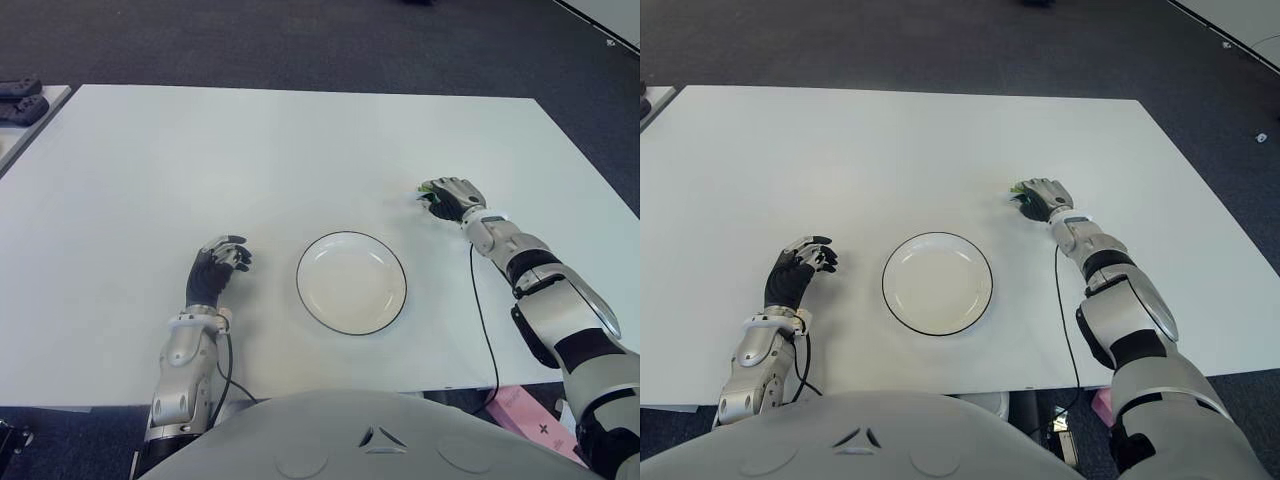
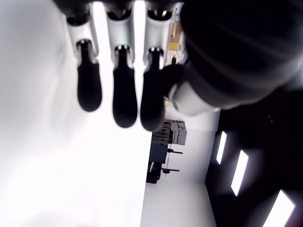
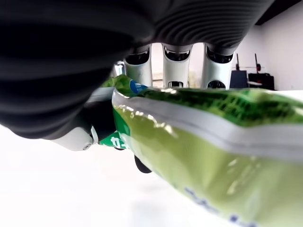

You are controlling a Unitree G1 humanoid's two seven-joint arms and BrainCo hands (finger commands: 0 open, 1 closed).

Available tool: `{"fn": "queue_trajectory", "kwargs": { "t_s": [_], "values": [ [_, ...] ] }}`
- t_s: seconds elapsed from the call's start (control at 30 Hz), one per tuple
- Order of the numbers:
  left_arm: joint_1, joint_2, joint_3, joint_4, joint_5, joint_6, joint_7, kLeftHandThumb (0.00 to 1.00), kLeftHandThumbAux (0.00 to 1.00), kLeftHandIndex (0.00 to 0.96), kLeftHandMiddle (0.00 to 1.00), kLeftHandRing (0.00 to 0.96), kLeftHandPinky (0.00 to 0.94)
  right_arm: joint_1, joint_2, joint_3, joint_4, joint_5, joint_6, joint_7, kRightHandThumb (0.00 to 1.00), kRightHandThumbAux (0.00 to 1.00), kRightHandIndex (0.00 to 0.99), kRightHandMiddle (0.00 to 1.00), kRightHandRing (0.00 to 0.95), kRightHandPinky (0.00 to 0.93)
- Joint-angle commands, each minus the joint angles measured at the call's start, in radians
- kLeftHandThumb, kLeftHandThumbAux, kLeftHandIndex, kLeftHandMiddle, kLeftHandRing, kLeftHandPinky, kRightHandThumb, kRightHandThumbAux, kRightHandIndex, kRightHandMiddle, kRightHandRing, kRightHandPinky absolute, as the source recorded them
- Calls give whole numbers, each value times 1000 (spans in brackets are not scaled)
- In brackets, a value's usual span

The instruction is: Put the toothpaste on the table into the plate.

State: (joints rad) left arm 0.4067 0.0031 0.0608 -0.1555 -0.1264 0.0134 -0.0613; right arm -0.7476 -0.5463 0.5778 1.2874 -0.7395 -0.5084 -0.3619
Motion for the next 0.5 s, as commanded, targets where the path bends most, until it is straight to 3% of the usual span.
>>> {"fn": "queue_trajectory", "kwargs": {
  "t_s": [0.03,0.27,0.4,0.5],
  "values": [
    [-11,2,-1,18,-11,-3,-17,706,724,430,568,566,539,-43,-35,-30,-73,15,-56,-12,847,682,392,535,829,789],
    [-17,-2,-5,20,-10,-3,-7,706,724,430,564,558,532,-31,-55,-38,-132,-5,-109,-69,846,683,391,534,834,782],
    [-22,-2,-5,26,-6,-11,-5,706,724,430,563,560,538,17,-82,-57,-313,2,-175,-65,845,683,391,537,842,794],
    [-27,-3,-6,35,-5,-17,-6,706,724,430,563,563,542,43,-90,-70,-379,6,-183,-48,846,682,392,540,847,799]
  ]
}}
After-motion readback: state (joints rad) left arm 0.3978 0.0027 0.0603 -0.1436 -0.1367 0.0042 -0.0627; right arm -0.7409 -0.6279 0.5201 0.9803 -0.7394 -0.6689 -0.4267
